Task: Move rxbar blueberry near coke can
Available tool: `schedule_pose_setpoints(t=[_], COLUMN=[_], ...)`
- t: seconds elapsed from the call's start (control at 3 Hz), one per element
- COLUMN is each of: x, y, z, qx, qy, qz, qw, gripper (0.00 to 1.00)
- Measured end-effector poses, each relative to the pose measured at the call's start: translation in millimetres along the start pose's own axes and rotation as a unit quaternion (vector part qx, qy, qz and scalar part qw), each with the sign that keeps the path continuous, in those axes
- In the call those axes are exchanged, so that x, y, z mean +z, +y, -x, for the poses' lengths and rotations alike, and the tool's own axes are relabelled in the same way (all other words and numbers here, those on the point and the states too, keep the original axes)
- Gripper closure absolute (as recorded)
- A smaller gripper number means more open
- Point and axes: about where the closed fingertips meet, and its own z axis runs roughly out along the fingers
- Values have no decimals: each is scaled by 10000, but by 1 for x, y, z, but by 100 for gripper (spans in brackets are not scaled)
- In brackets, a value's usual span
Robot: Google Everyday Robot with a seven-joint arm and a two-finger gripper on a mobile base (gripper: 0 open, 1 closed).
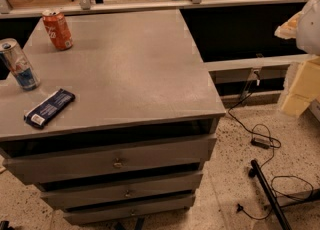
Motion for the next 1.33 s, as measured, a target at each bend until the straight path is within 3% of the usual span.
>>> schedule_pose_setpoints(t=[0.33, 0.67, 1.0, 1.33], x=[1, 20, 40, 64], y=[-1, -8, -13, 19], z=[4, 46, 91, 224], qx=[-31, -405, -793, -1862], qy=[-49, -420, -802, -1627], qz=[-15, 112, 257, 777], qw=[10000, 9982, 9933, 9658], gripper=[0, 0, 0, 0])
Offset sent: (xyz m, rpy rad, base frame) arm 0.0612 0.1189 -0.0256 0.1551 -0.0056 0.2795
